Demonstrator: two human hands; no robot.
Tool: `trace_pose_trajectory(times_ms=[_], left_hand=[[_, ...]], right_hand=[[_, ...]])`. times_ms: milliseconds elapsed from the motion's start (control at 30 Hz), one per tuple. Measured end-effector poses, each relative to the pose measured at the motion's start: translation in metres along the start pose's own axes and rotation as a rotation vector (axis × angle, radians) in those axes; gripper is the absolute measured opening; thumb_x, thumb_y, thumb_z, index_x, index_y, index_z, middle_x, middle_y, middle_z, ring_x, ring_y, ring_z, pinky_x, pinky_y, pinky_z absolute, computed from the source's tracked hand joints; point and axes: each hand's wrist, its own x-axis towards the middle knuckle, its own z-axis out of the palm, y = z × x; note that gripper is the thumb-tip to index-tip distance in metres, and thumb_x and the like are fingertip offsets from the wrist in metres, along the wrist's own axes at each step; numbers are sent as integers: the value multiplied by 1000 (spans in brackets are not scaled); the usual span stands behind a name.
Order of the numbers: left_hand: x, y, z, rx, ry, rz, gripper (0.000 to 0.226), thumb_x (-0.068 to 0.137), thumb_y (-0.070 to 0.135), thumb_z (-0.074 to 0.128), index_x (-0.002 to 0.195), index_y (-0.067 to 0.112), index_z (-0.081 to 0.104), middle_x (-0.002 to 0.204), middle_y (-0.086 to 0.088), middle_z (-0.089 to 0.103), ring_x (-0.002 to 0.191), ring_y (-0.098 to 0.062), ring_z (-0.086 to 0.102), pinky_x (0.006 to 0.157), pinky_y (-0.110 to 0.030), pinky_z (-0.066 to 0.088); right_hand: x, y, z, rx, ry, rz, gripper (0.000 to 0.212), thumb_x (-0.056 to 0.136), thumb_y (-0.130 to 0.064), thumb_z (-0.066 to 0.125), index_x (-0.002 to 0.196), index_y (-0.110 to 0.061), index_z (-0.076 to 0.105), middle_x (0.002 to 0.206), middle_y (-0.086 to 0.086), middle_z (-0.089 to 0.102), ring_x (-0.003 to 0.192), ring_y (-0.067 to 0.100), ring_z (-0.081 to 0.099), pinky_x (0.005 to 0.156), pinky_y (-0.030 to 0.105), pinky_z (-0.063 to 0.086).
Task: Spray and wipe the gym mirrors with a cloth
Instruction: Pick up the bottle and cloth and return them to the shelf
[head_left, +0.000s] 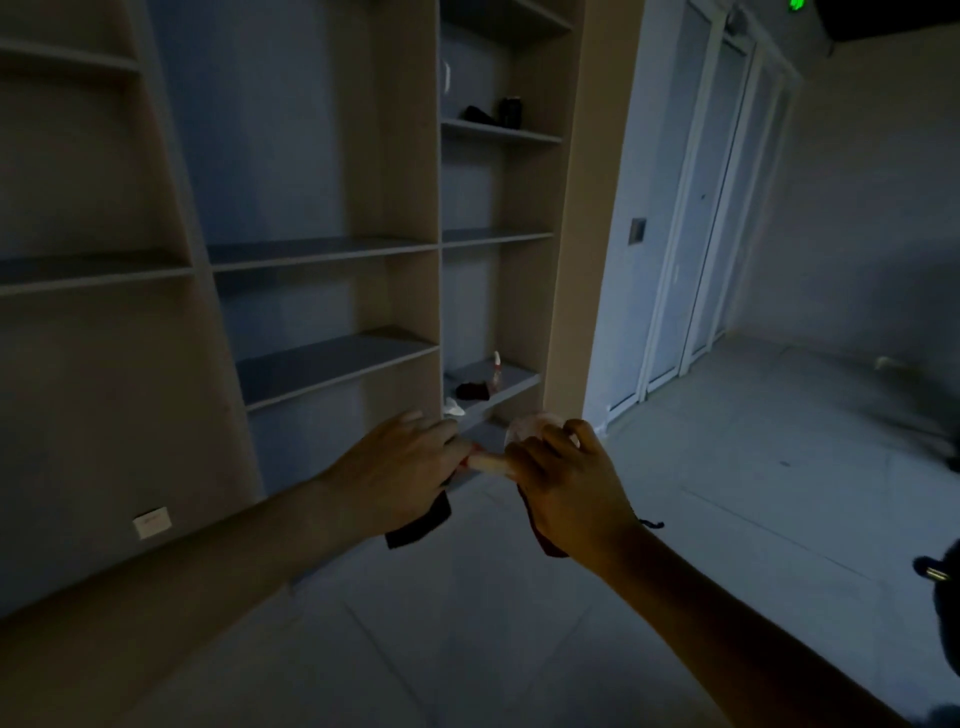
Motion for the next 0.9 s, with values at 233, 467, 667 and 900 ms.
trace_pose_trajectory(times_ms=[233,467,667,900], left_hand=[[49,-125,71,76,78,149,22,89,21,60,100,14,79,89,-1,72,78,-18,67,76,-32,55],[98,-233,143,-13,48,78,27,76,16,86,101,11,77,91,-5,72,78,-24,69,75,-38,58],[154,-321,206,-65,-84,73,17,87,18,72,104,16,73,97,0,70,81,-19,65,75,-34,53],[251,-414,292,155,29,68,10,86,18,58,84,16,68,79,0,62,71,-19,59,69,-34,53]], right_hand=[[72,44,118,-71,-84,45,32,84,-14,60,113,-19,75,109,1,70,104,30,61,99,42,38],[138,93,215,-78,-38,48,26,83,-18,63,107,-15,74,104,4,71,98,30,63,97,43,37],[184,155,326,-11,69,-15,31,90,-16,55,113,-16,75,108,2,70,103,28,54,95,42,39],[250,260,461,114,173,8,23,88,-18,59,104,-11,74,105,5,71,97,27,58,87,41,39]])
